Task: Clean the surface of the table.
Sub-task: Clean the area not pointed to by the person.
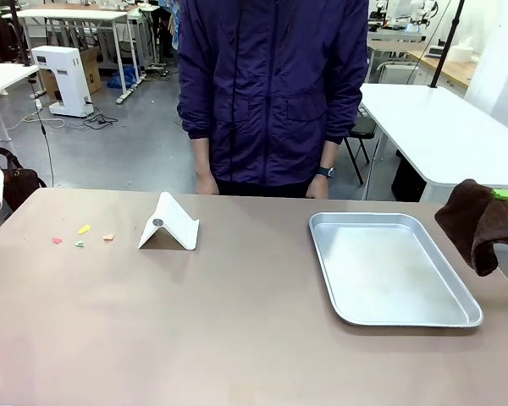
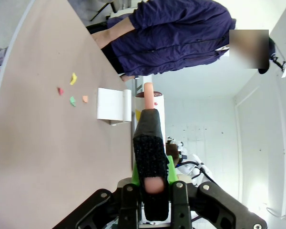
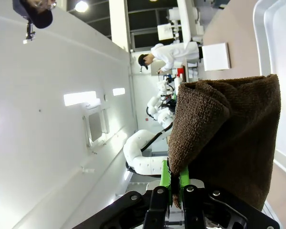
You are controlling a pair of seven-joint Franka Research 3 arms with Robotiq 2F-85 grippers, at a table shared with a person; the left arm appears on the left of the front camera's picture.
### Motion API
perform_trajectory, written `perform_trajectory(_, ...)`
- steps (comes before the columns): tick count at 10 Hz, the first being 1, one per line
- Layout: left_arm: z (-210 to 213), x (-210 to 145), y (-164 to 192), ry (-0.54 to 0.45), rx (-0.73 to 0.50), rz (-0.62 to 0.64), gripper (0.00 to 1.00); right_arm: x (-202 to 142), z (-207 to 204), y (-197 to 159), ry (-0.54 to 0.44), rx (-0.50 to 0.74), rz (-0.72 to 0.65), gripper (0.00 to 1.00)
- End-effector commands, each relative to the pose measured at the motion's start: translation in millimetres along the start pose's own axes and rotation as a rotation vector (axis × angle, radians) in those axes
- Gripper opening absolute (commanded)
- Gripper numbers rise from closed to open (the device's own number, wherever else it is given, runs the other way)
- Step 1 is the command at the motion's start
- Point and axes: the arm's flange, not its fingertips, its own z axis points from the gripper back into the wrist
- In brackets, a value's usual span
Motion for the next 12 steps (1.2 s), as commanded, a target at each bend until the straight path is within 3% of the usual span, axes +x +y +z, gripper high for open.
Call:
perform_trajectory(1,-16,-11,-9,-0.009,0.125,-0.054,0.22,2,0,6,0.009,0.000,-0.002,0.07)
perform_trajectory(6,-74,13,1,-0.010,0.388,0.041,0.22,2,0,6,0.009,0.000,-0.002,0.07)
perform_trajectory(12,-98,19,22,-0.019,0.506,0.056,0.22,2,0,6,0.009,0.000,-0.002,0.07)
